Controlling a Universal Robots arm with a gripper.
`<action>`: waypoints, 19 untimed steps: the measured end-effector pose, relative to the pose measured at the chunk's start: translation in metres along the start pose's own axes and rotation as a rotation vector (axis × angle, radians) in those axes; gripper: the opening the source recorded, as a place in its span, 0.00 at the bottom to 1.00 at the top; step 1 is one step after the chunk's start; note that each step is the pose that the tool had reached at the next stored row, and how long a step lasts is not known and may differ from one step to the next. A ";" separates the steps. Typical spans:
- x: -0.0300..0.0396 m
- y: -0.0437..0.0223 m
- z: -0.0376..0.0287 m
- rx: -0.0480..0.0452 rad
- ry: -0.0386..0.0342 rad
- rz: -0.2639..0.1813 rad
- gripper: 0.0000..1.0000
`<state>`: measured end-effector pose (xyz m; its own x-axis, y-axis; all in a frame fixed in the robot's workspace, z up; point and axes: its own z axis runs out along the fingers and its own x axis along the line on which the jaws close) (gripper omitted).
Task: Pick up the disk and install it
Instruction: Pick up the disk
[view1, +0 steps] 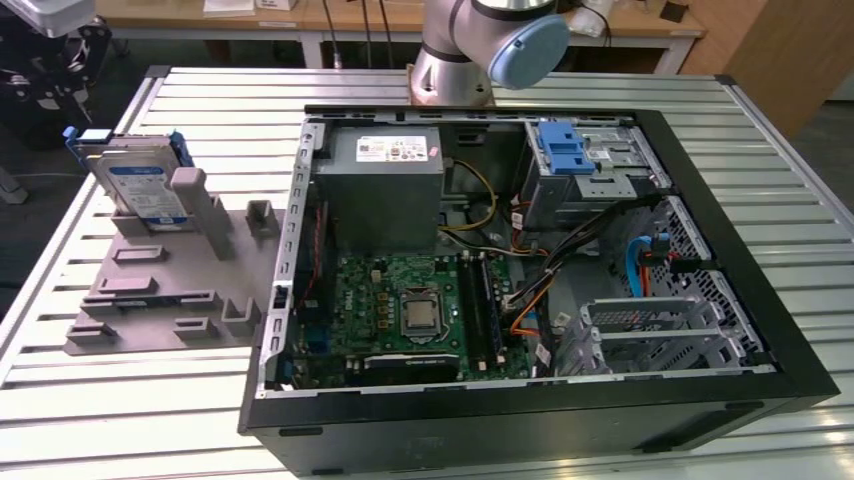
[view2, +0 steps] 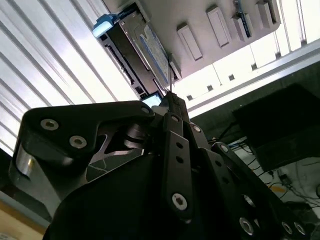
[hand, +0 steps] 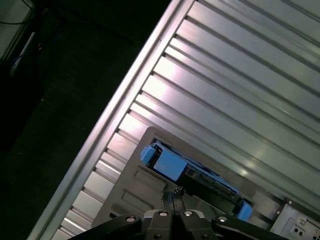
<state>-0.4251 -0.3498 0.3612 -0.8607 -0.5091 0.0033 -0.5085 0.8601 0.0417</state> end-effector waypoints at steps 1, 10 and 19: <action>0.0000 0.0000 0.0001 0.0002 0.0006 -0.018 0.11; 0.0000 0.0000 0.0002 0.0007 0.0031 -0.093 0.11; 0.0000 0.0000 0.0012 0.0010 0.0084 -0.221 0.11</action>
<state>-0.4251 -0.3498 0.3601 -0.7278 -0.6858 0.0025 -0.6851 0.7272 0.0413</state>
